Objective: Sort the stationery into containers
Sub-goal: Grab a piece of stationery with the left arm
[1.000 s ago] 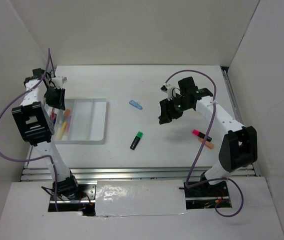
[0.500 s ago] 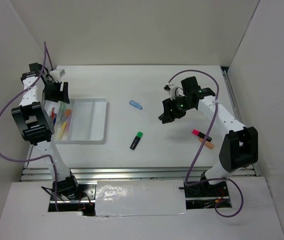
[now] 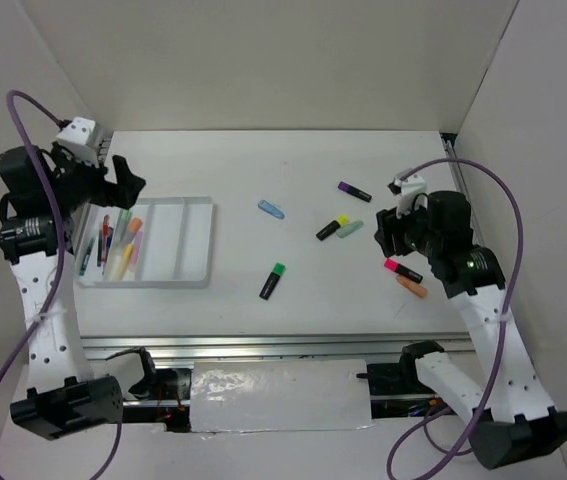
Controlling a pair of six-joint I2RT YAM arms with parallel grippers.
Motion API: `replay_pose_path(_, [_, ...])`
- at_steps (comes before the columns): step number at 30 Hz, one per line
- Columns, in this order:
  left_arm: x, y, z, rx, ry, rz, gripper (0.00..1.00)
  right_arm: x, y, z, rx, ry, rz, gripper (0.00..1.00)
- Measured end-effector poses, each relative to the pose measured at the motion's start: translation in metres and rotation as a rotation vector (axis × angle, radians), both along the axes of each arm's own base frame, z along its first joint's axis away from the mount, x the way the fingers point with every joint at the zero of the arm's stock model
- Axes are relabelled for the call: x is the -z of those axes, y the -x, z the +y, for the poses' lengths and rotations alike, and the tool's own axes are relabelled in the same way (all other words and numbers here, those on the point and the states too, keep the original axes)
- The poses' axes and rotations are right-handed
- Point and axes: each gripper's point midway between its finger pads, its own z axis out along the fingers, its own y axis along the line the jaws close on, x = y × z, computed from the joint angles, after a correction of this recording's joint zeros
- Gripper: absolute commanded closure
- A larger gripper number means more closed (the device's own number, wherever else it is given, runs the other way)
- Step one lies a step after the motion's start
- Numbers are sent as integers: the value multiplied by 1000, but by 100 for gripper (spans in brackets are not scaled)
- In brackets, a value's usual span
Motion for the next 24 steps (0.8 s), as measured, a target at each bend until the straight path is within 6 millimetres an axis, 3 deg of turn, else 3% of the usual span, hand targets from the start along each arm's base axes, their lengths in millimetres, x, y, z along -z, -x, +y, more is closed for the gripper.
replay_pose_path(4, [16,16,-68,188,32,29,3,10,11,-33,149,33,-31,40])
replay_pose_path(5, [26,18,-91,250,38,55,3,16,12,-40,180,46,-25,30])
replay_pose_path(8, [72,33,-155,397,37,179,2,39,20,-57,238,80,17,22])
replay_pose_path(10, [103,47,-185,475,59,280,7,56,28,-66,255,103,56,22])
replay_pose_path(14, [161,47,-200,442,60,467,10,65,34,-89,323,142,91,24])
replay_pose_path(16, [189,54,-217,464,10,544,10,71,33,-101,354,168,125,22])
replay_pose_path(21, [234,75,-263,526,-115,657,11,98,35,-124,397,208,259,20])
replay_pose_path(24, [255,70,-287,503,-191,695,12,106,38,-137,418,228,304,19])
